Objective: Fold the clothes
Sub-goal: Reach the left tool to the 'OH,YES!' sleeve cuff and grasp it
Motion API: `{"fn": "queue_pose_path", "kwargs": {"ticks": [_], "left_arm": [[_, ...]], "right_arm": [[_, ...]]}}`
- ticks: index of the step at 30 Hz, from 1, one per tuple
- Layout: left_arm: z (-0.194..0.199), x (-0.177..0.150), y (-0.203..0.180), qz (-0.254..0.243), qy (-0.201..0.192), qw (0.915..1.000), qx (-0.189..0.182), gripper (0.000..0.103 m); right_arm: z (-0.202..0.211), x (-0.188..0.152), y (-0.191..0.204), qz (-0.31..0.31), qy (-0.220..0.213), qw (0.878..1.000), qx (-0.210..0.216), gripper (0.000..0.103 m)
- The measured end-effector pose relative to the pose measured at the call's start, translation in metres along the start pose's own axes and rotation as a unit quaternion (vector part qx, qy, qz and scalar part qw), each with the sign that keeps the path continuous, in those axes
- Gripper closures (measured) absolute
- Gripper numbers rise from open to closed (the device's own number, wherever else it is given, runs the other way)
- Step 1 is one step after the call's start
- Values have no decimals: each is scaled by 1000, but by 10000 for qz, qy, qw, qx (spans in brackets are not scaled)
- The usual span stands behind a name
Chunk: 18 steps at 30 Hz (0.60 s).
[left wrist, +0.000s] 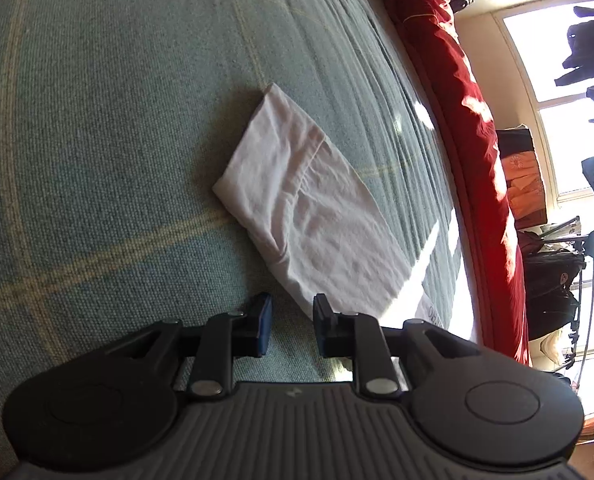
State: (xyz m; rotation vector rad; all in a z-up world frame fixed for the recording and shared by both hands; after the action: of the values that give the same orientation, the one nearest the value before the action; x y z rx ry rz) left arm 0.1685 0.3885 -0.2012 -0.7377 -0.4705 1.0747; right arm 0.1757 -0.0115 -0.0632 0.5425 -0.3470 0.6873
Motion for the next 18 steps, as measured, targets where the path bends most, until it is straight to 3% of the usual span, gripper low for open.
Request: {"fn": "queue_pose_path", "kwargs": {"ticks": [6, 12, 18], "left_arm": [[-6, 6, 2, 112, -467, 9985, -258, 82], [3, 18, 1, 122, -1015, 9944, -277, 82], [-4, 31, 3, -46, -885, 9952, -425, 81]], "right_arm": [[4, 3, -8, -290, -165, 9994, 100, 0], [4, 1, -9, -218, -138, 9997, -41, 0], [0, -1, -14, -291, -113, 9995, -70, 0]]}}
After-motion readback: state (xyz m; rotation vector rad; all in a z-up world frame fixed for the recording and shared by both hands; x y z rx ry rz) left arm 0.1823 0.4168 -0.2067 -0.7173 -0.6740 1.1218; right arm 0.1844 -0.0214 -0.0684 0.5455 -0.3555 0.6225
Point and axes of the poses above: each gripper's, at about its wrist camera, not at the fingertips, and z roughly against the way its jaws point, y to its left, x to its top, the point moved 1 cm from there along -z, roughly the way its jaws point, and after that the axes turned 12 degrees about y, right-handed, at the moved point
